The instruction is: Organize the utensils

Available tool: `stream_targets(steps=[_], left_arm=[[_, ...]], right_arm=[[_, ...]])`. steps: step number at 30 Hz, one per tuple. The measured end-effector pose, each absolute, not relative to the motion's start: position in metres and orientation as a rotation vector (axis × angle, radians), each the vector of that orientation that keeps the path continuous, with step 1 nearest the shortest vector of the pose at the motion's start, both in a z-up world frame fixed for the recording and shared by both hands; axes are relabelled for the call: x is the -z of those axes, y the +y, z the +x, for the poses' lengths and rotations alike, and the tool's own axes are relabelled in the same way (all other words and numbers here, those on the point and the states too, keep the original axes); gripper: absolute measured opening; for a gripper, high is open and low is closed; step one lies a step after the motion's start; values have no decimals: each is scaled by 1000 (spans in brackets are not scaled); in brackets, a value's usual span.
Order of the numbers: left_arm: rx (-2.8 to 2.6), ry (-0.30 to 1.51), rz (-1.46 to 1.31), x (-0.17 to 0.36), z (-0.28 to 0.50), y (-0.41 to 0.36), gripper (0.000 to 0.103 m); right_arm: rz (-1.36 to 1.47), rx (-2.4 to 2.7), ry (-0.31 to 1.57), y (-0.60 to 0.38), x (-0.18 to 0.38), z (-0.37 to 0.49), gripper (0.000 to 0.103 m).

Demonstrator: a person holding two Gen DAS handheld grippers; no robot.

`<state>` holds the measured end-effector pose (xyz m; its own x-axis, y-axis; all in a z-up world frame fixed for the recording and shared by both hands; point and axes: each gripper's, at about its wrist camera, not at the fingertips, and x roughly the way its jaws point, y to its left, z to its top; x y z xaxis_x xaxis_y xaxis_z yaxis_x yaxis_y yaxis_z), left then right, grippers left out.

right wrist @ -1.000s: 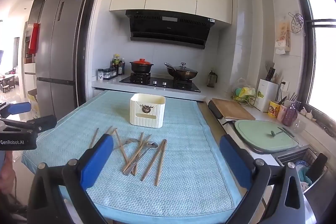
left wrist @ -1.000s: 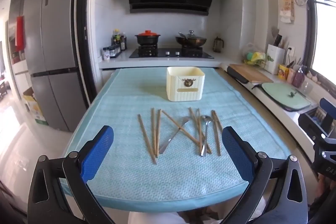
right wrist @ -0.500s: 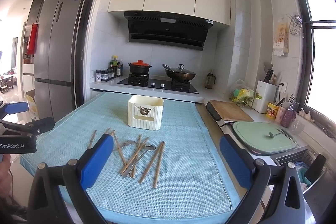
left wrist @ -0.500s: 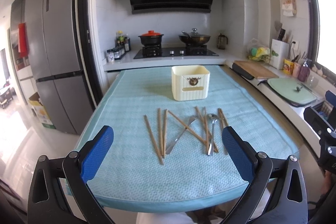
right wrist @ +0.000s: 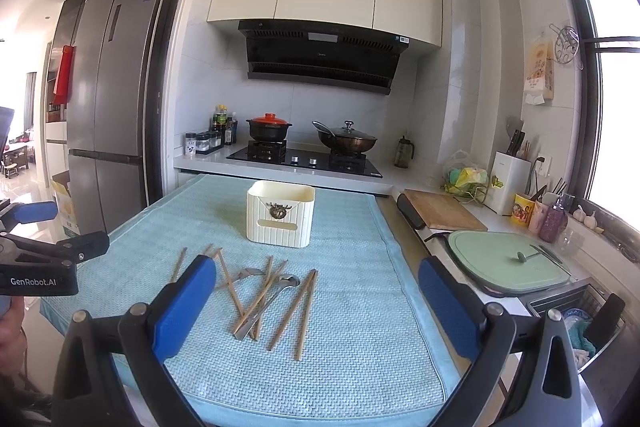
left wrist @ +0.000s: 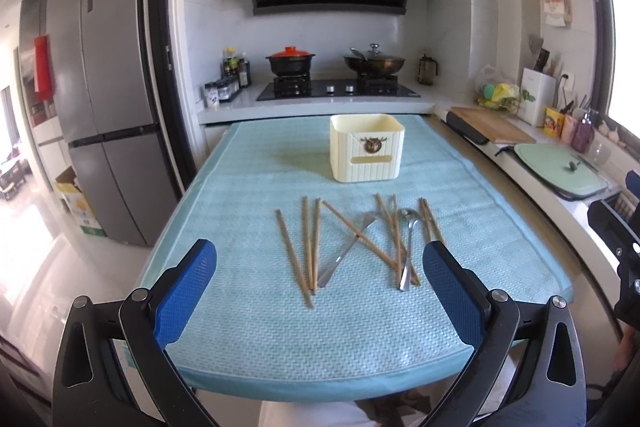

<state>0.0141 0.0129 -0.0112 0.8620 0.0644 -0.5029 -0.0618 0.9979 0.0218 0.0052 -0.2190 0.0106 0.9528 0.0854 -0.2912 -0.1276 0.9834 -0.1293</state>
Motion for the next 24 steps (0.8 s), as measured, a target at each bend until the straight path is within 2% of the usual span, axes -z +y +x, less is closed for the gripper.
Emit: stream_targets(steps=[24], left_arm=[[-84,552,40,12,26,12,103]], right_arm=[[-153,-124,297,-215,-10,7,103]])
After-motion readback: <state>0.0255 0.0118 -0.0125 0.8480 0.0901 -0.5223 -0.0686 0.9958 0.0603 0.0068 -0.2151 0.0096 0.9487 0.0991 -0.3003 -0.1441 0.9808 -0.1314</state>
